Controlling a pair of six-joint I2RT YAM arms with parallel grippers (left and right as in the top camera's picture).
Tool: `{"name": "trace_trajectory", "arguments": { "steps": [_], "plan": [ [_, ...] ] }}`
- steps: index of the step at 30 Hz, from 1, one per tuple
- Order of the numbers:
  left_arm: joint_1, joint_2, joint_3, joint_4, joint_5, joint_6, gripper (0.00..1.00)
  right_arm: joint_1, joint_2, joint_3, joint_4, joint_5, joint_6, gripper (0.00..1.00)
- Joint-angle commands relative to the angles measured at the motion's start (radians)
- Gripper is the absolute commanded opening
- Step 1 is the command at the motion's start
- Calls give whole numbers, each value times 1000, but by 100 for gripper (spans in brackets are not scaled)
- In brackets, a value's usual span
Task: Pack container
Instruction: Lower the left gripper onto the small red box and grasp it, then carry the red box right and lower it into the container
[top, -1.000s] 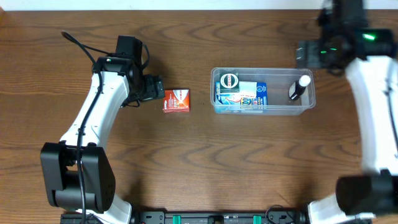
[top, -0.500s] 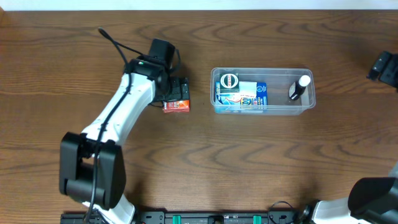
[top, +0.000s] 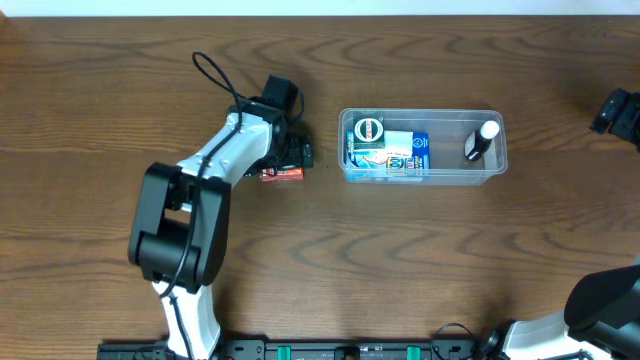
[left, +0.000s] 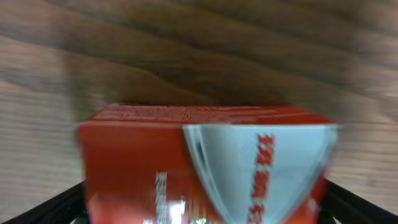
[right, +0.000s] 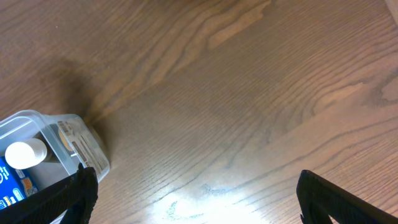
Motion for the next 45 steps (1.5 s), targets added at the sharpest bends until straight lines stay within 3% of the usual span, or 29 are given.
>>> {"name": "trace_trajectory", "arguments": {
  "steps": [1,3,8,10,15,23,29,37,45],
  "plan": [
    [-3,22,-4,2,-24,-6,98,-4,3,-6,3,-5,12,99],
    [-3,24,-4,-2,-35,-5,98,-4,3,-6,5,-5,12,99],
    [-3,14,11,-34,-42,-2,75,-4,3,-6,6,-5,12,99],
    [-3,-3,36,-84,-75,-2,71,-4,3,-6,6,-5,12,99],
    [-4,-103,95,-201,-178,-7,71,-4,3,-6,6,-5,12,99],
    [-86,-388,108,-233,-172,-59,72,-4,3,-6,14,-5,12,99],
    [-280,-497,108,-100,-165,-115,72,-4,3,-6,9,-5,12,99],
    [-538,-435,108,160,-165,-156,72,-4,3,-6,-20,-12,13,99],
    [-611,-306,108,356,-164,-156,72,-4,3,-6,-47,-26,13,99]
  ]
}}
